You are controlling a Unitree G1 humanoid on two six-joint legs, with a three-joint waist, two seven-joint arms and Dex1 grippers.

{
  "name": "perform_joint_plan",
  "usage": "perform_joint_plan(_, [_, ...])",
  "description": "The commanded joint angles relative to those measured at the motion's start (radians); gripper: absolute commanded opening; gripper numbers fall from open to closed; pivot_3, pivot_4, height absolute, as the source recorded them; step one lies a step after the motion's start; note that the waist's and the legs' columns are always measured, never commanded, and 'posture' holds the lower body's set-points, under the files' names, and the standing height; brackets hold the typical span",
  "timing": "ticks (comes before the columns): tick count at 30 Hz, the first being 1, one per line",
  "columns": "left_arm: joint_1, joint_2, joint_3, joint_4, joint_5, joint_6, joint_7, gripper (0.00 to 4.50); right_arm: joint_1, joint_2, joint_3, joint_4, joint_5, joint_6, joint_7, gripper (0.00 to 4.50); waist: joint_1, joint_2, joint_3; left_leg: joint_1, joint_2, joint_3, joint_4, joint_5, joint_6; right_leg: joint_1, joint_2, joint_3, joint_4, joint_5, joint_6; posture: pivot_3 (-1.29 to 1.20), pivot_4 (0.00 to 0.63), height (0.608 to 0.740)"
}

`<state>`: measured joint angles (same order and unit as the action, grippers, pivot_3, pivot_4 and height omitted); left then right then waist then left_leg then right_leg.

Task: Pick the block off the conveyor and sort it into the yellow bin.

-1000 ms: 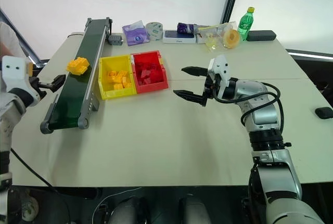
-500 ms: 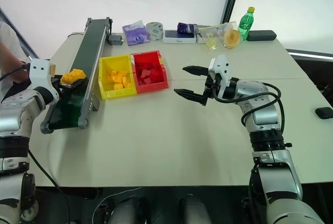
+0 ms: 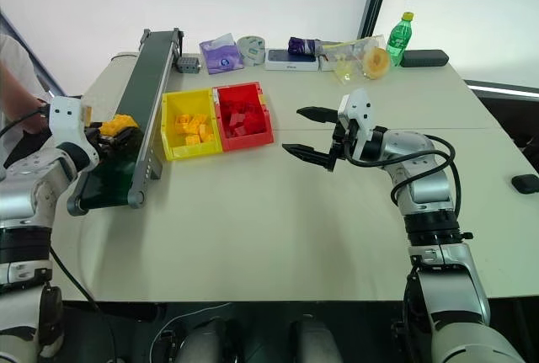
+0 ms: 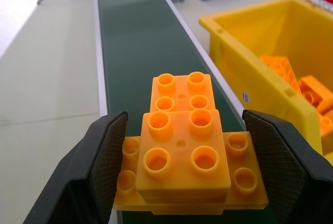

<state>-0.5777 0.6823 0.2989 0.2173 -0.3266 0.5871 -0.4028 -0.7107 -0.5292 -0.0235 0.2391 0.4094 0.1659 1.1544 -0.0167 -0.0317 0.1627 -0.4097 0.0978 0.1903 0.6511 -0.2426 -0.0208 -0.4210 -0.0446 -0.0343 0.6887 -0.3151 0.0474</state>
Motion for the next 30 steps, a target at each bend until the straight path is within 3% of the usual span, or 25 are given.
perform_joint_plan(1, [-0.046, 0.004, 0.041, -0.1, -0.029, 0.026, 0.022, 3.06, -0.008, -0.007, -0.027, -0.028, 0.013, -0.017, -0.003, 4.5, 0.001, 0.0, 0.0, 0.0, 0.0, 0.0, 0.0, 0.0, 0.0, 0.0, 0.0, 0.0, 0.0, 0.0, 0.0, 0.0, 0.15, 0.74])
perform_joint_plan(7, [-0.164, -0.072, -0.035, -0.087, -0.018, 0.03, 0.047, 3.06, -0.014, -0.003, -0.025, -0.031, 0.014, -0.013, -0.009, 4.5, 0.006, 0.0, 0.0, 0.0, -0.001, 0.0, 0.0, 0.0, 0.0, 0.001, 0.001, 0.0, 0.0, 0.0, 0.0, 0.0, 0.15, 0.74])
perform_joint_plan(14, [-0.339, -0.243, -0.145, 0.232, 0.103, -0.127, 0.121, 3.06, 0.001, -0.003, -0.031, -0.052, 0.019, -0.008, -0.028, 4.5, 0.003, 0.0, 0.0, 0.0, -0.002, 0.0, 0.001, 0.0, 0.0, 0.001, 0.001, 0.0, 0.0, 0.0, 0.0, 0.0, 0.15, 0.74])
perform_joint_plan(20, [-0.449, -0.311, -0.173, 0.469, 0.149, -0.27, 0.111, 3.06, 0.034, -0.023, -0.047, -0.097, 0.024, 0.007, -0.045, 4.5, -0.001, 0.0, 0.0, 0.0, -0.002, 0.001, 0.0, 0.0, 0.0, -0.001, 0.002, 0.0, 0.0, 0.0, 0.0, 0.0, 0.15, 0.74])
perform_joint_plan(22, [-0.467, -0.321, -0.165, 0.506, 0.143, -0.288, 0.11, 4.15, 0.052, -0.029, -0.055, -0.114, 0.028, 0.012, -0.052, 4.5, 0.0, 0.0, 0.0, 0.0, -0.002, 0.001, -0.001, 0.0, 0.0, -0.001, 0.002, 0.0, 0.0, 0.0, 0.0, 0.0, 0.15, 0.74])
perform_joint_plan(23, [-0.472, -0.319, -0.17, 0.518, 0.15, -0.302, 0.104, 4.48, 0.061, -0.029, -0.056, -0.122, 0.028, 0.013, -0.055, 4.5, 0.0, 0.0, 0.0, 0.0, -0.002, 0.001, 0.0, 0.0, 0.0, -0.001, 0.002, 0.0, 0.0, 0.0, 0.0, 0.0, 0.15, 0.74])
perform_joint_plan(30, [-0.473, -0.26, -0.161, 0.5, 0.159, -0.353, 0.083, 4.48, 0.073, -0.03, -0.06, -0.126, 0.029, 0.013, -0.058, 4.5, -0.002, 0.0, 0.0, 0.0, -0.002, 0.001, 0.0, 0.0, 0.0, -0.001, 0.002, 0.0, 0.0, 0.0, 0.0, 0.0, 0.15, 0.74])
